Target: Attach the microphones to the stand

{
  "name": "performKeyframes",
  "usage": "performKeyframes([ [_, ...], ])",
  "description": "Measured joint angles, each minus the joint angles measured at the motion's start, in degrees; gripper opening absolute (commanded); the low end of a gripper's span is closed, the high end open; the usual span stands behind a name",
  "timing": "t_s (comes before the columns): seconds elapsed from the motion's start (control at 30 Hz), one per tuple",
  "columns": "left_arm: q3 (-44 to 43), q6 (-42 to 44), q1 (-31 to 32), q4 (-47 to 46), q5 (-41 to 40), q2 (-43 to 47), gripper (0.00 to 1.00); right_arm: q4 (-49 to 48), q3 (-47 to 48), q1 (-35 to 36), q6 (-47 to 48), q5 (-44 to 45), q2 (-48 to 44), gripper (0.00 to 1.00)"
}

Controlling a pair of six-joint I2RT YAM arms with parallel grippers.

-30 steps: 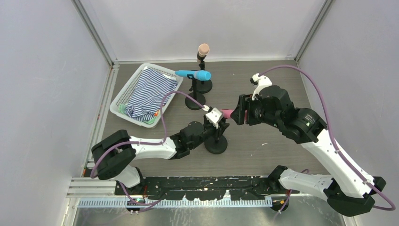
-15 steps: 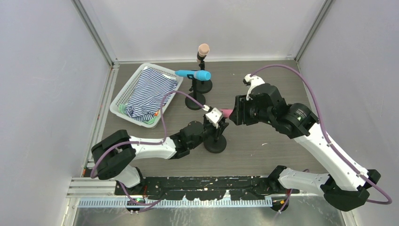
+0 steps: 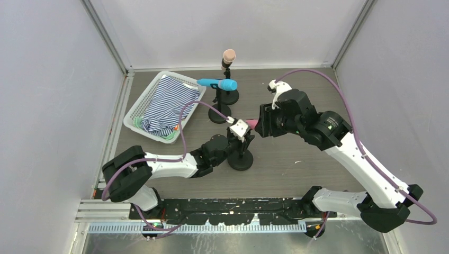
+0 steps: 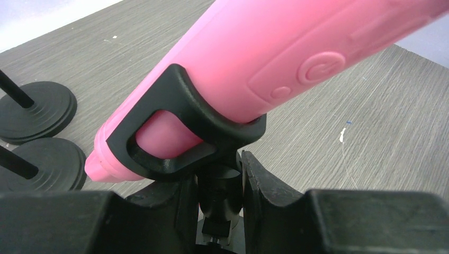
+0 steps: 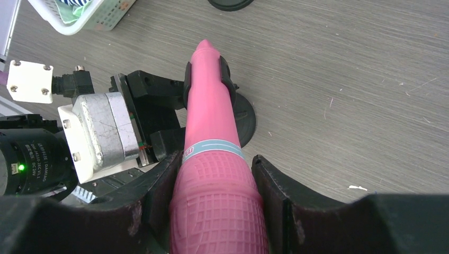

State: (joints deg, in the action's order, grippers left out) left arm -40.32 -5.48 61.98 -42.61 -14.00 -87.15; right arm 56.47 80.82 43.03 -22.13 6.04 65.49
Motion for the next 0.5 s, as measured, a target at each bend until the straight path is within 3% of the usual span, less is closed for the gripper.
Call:
performKeyframes([
  [0.5,0.13,1.27,0.17,-0.17,-3.96,0.00,0.00,-1.25,2.23,-0.02,2.78,-0.98,5.38,0.01],
])
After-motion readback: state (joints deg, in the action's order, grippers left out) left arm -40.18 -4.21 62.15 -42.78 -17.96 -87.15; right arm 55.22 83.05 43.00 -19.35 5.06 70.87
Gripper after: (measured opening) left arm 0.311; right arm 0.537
